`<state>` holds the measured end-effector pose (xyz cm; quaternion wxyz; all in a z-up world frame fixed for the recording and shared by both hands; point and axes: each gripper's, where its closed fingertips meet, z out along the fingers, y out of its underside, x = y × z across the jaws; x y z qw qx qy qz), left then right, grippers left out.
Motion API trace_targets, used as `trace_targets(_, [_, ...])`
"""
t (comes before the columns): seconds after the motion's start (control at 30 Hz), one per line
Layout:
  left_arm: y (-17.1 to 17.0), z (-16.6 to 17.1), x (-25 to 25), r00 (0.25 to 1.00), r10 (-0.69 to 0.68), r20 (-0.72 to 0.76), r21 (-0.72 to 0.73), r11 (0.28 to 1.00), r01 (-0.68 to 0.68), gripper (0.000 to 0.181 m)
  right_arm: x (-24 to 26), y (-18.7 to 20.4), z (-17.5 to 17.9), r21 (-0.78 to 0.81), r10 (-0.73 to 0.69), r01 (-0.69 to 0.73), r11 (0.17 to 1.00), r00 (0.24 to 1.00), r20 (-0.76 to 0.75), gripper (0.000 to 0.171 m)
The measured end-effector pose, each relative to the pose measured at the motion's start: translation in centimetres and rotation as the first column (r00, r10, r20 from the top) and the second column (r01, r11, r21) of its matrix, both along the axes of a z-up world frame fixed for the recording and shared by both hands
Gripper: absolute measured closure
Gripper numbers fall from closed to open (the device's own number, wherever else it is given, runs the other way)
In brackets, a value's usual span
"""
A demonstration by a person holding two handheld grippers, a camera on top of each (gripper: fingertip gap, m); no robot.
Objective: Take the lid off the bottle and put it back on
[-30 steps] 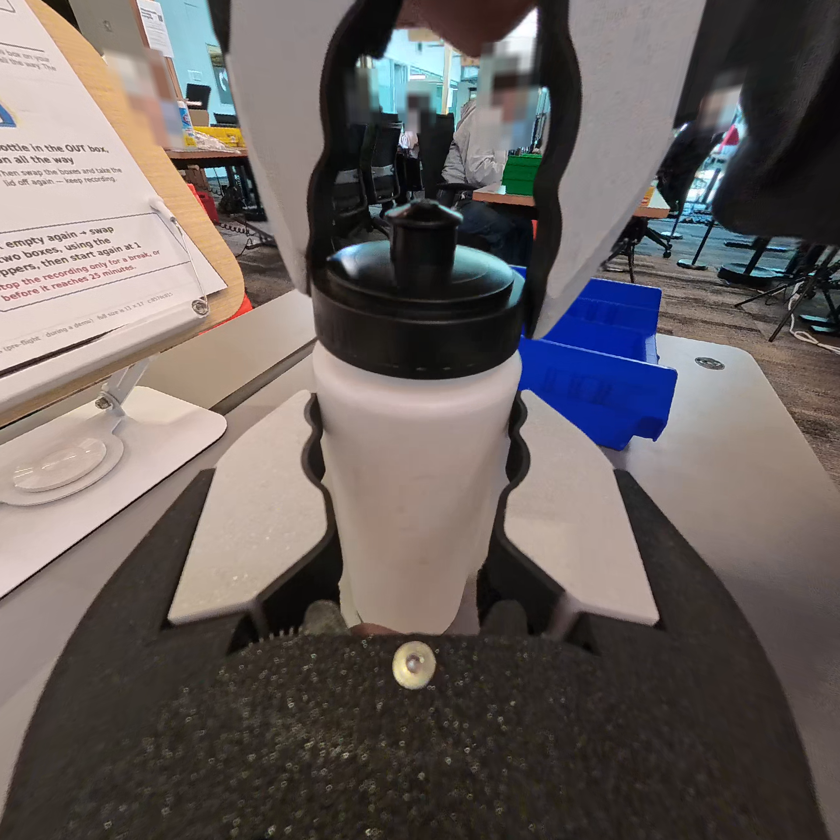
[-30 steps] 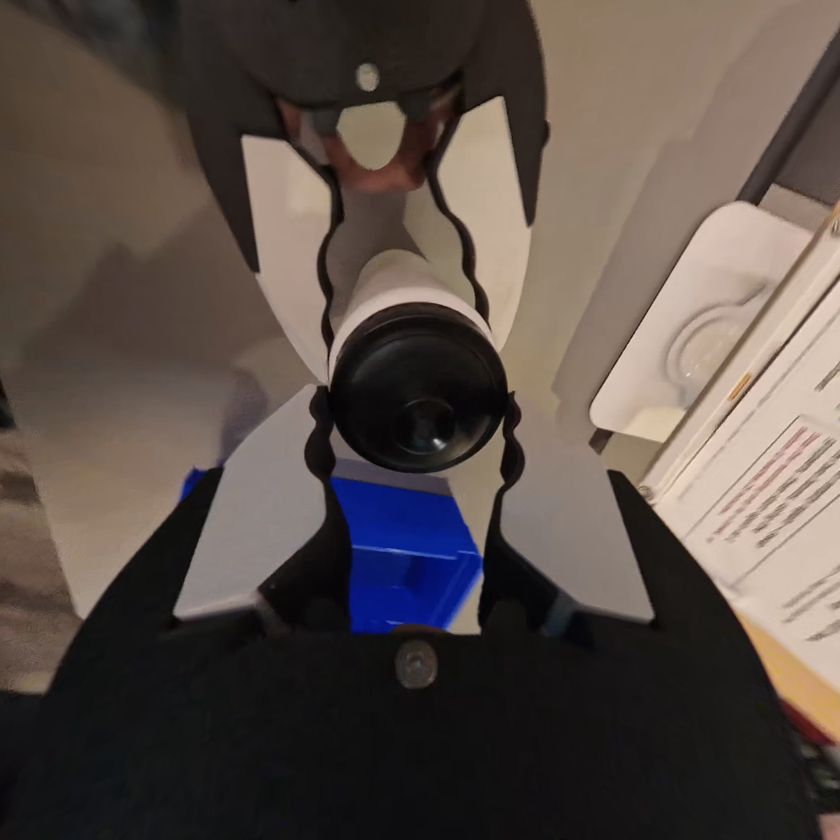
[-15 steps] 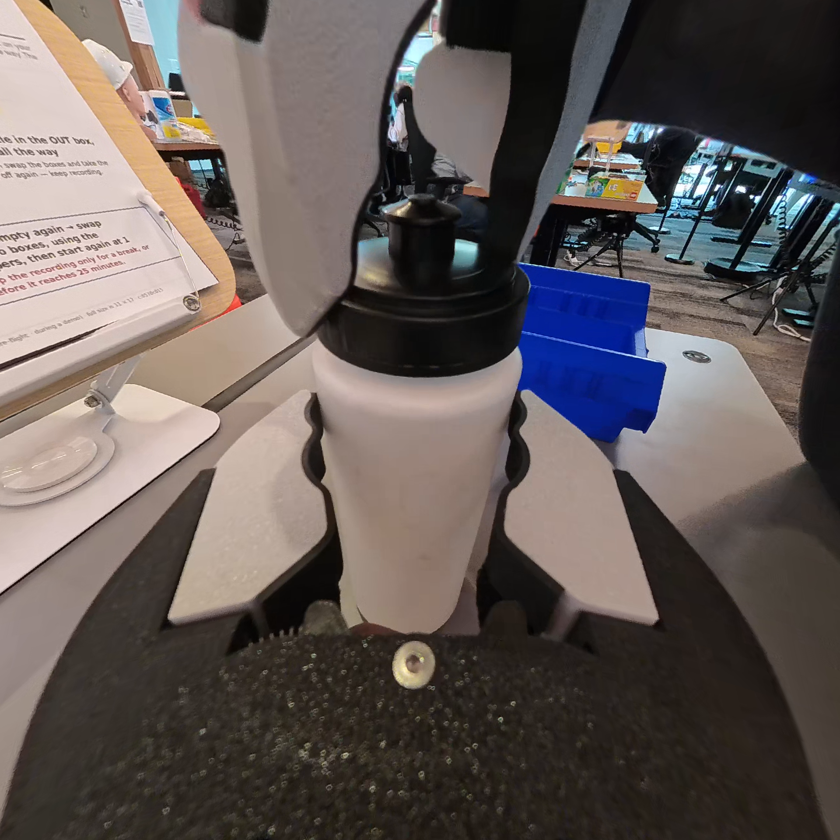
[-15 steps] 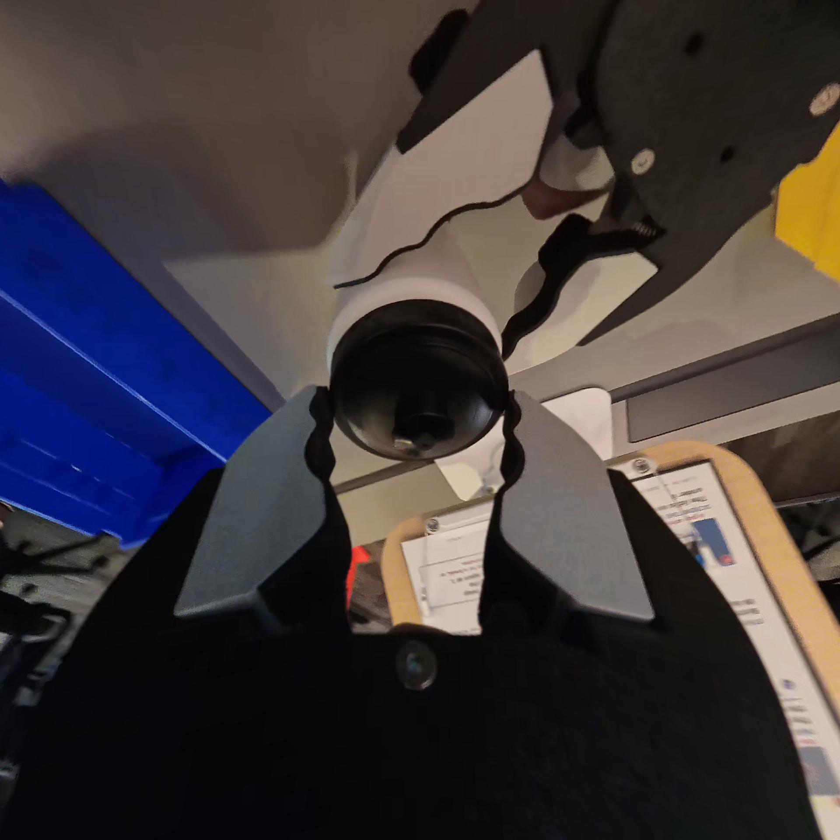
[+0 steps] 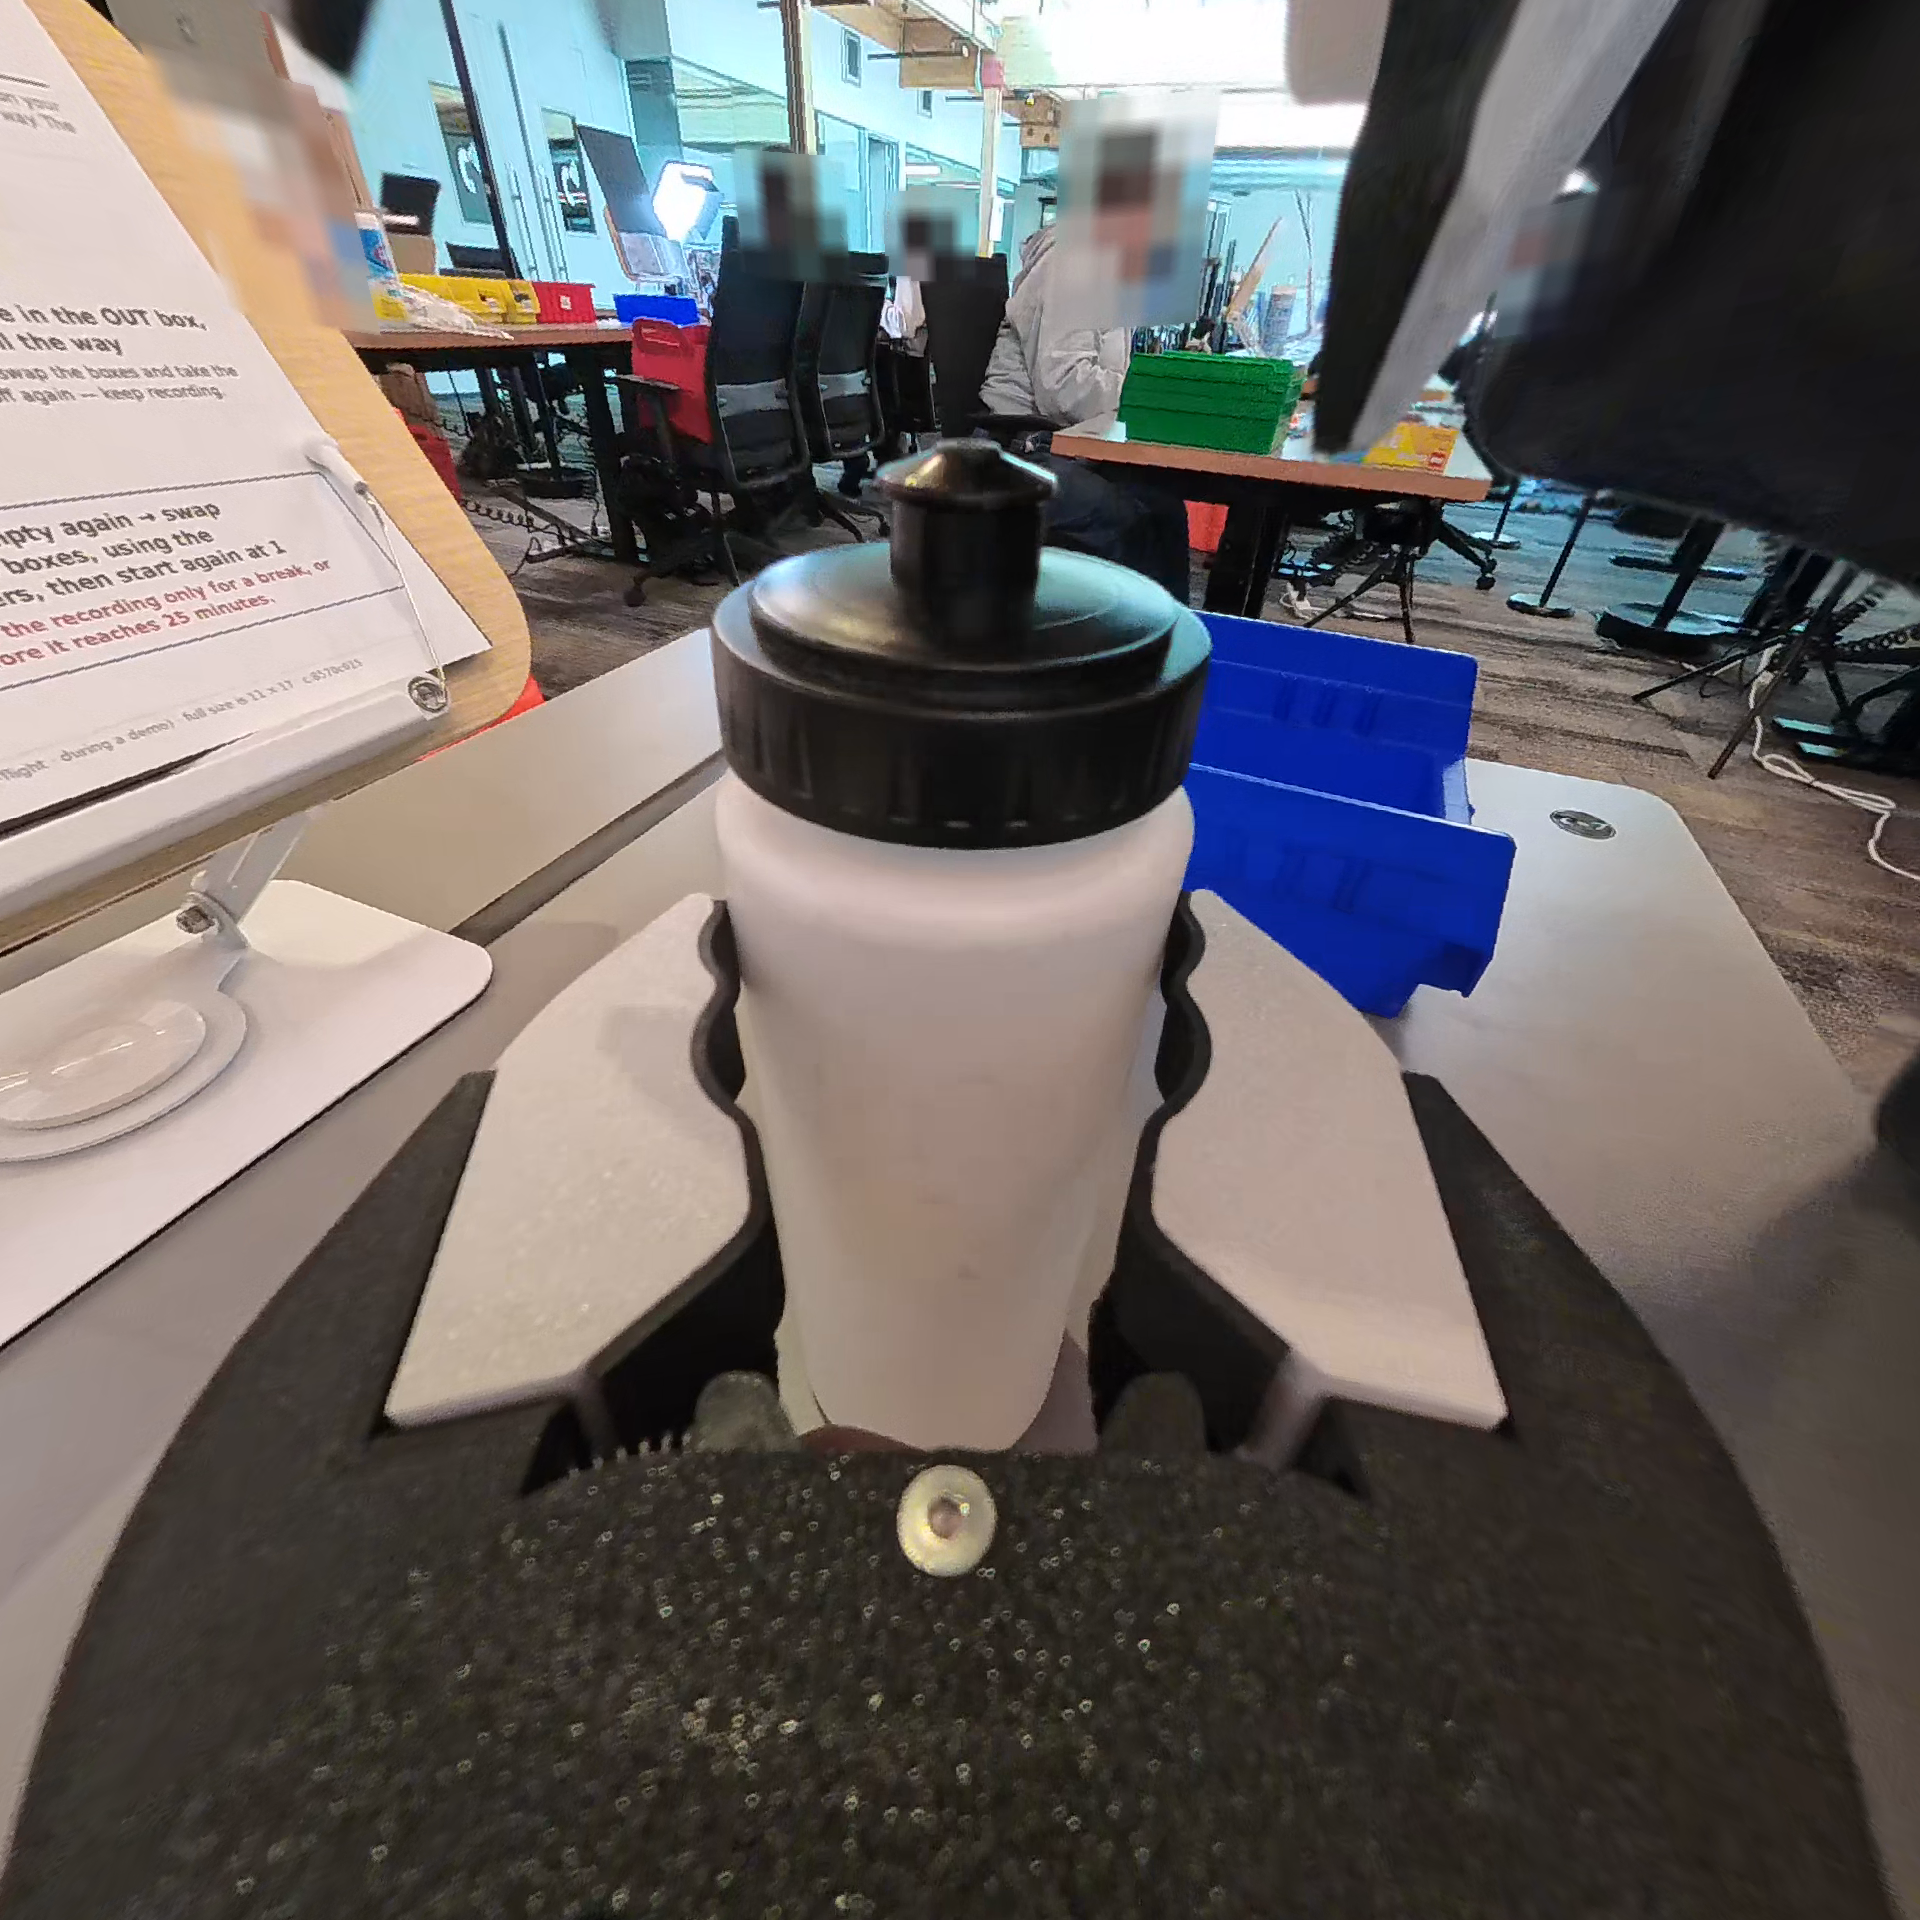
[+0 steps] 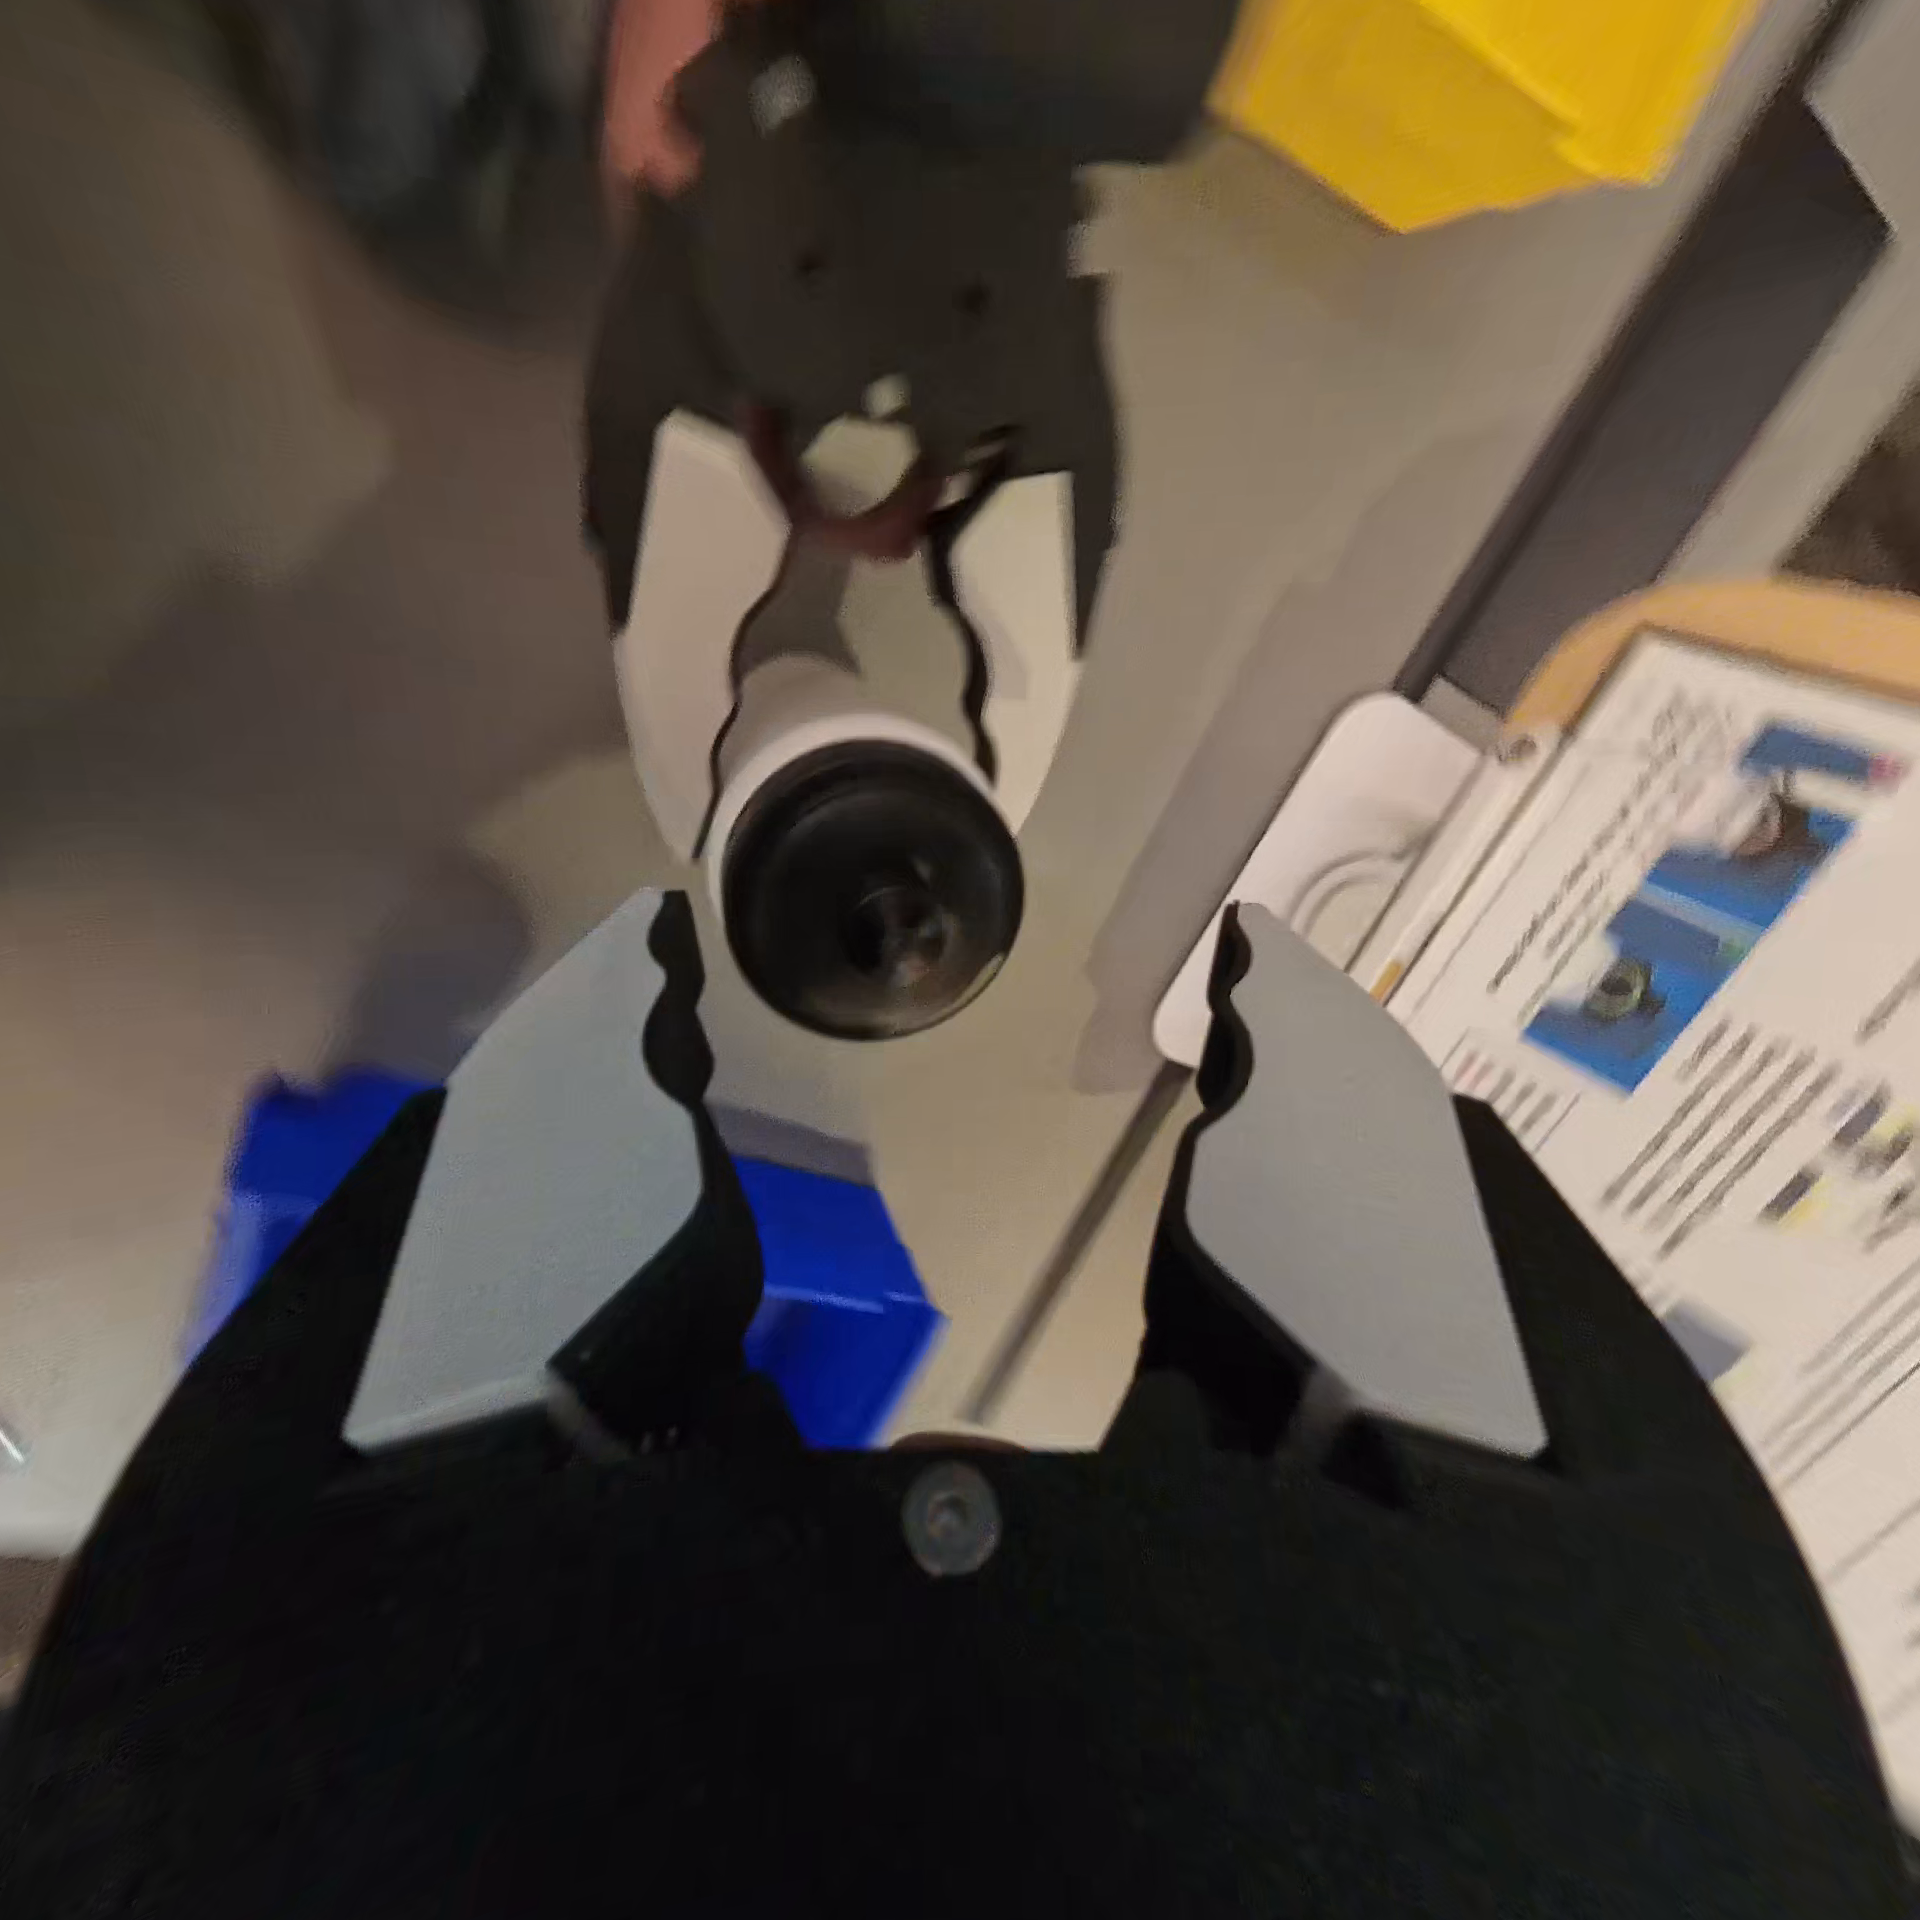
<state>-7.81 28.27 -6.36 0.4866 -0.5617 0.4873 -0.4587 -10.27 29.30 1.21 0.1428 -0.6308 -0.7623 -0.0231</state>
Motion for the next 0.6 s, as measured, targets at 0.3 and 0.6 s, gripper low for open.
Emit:
trace_targets(0.3, [0.4, 0.1, 0.3, 0.999, 0.029, 0.039, -0.013, 1.000, -0.028, 0.103, 0.8, 0.3, -2.3, -0.116, -0.712, 0.715, 0.689, 0.640, -0.287, 0.075])
trace_targets(0.6, [0.3, 0.0, 0.4, 0.999, 0.034, 0.024, -0.002, 0.999, -0.034, 0.103, 1.9, -0.5, -4.2, -0.137, -0.822, 0.817, 0.560, 0.527, -0.217, 0.100])
